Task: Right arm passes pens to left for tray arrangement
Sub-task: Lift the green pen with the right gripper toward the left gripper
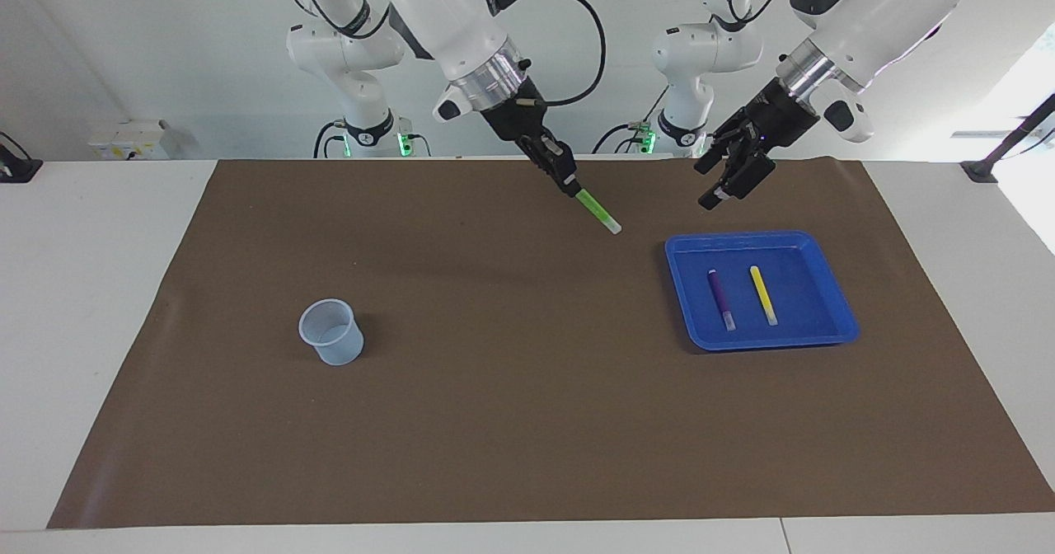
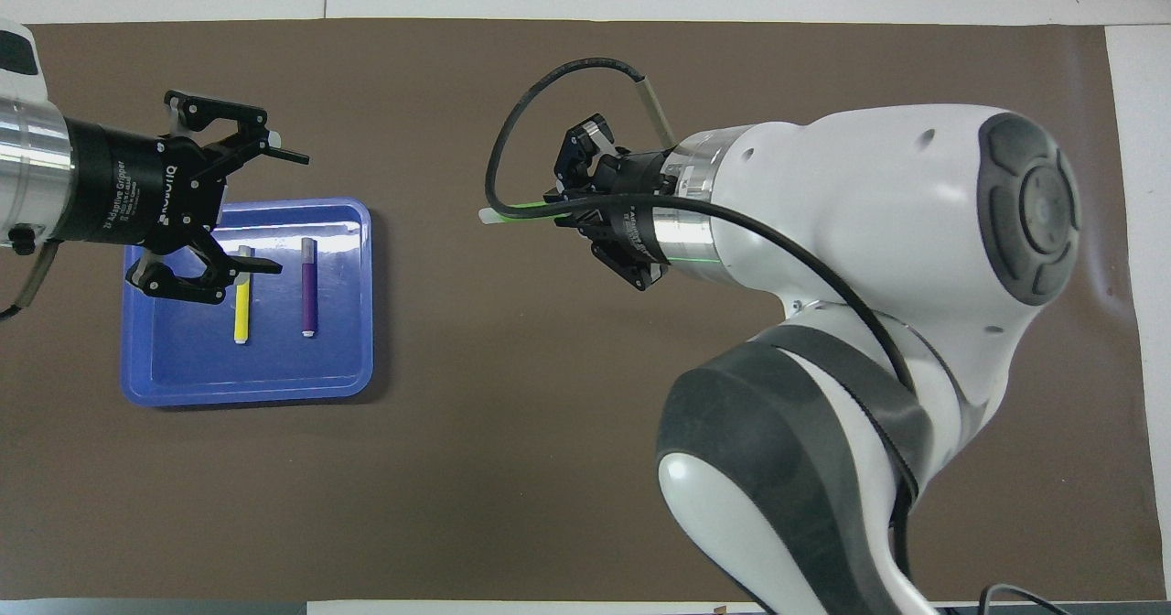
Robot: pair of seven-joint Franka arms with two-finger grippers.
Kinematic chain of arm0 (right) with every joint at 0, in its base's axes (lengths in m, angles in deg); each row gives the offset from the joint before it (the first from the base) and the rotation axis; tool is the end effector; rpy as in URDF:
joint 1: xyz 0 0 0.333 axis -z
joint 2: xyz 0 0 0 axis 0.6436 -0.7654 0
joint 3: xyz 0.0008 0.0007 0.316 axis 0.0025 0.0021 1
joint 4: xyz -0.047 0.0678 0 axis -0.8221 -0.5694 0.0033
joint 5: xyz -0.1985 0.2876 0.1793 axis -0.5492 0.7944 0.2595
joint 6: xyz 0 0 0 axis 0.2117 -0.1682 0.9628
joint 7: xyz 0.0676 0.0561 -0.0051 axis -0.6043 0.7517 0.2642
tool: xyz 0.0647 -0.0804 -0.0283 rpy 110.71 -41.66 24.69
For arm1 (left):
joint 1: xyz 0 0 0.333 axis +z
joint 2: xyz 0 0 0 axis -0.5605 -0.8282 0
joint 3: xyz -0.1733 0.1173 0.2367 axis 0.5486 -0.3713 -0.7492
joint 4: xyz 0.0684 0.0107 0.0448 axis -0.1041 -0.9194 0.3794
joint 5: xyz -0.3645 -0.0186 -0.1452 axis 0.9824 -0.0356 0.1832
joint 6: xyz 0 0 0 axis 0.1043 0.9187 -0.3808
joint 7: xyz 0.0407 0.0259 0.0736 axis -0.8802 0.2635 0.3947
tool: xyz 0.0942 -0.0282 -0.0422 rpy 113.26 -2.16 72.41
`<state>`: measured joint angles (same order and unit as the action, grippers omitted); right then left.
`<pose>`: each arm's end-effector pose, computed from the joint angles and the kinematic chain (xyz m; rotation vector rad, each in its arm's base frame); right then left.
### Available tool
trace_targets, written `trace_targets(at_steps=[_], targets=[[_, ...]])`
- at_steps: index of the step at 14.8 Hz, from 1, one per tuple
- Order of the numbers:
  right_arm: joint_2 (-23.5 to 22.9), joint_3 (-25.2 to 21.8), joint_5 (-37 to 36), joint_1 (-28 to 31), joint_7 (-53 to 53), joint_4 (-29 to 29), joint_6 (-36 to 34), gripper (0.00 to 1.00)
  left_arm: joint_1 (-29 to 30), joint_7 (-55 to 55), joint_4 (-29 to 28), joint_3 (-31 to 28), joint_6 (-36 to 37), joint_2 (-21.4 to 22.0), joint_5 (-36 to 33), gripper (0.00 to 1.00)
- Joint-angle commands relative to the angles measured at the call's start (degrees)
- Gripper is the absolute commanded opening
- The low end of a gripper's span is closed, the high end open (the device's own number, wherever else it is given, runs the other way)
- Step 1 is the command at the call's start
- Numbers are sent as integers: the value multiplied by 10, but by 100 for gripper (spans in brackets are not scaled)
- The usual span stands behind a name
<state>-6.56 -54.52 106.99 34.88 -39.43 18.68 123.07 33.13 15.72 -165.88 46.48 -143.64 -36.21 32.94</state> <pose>0.5214 0.3617 0.6056 -2.1800 1.2817 0.1574 0.5296 -0.1650 0.6268 2.0906 1.5422 -0.3345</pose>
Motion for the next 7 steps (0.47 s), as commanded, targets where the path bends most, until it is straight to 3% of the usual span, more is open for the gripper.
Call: trace_targets(at_steps=[1, 5, 7], targets=[[-10, 17, 4, 5, -44, -13, 0, 0, -32, 59, -105, -6, -92, 70, 42, 100], [-14, 37, 5, 3, -77, -26, -2, 0, -43, 61, -204, -6, -136, 128, 129, 100], [-16, 38, 8, 3, -77, -27, -2, 0, -57, 72, -238, -6, -193, 142, 170, 100]])
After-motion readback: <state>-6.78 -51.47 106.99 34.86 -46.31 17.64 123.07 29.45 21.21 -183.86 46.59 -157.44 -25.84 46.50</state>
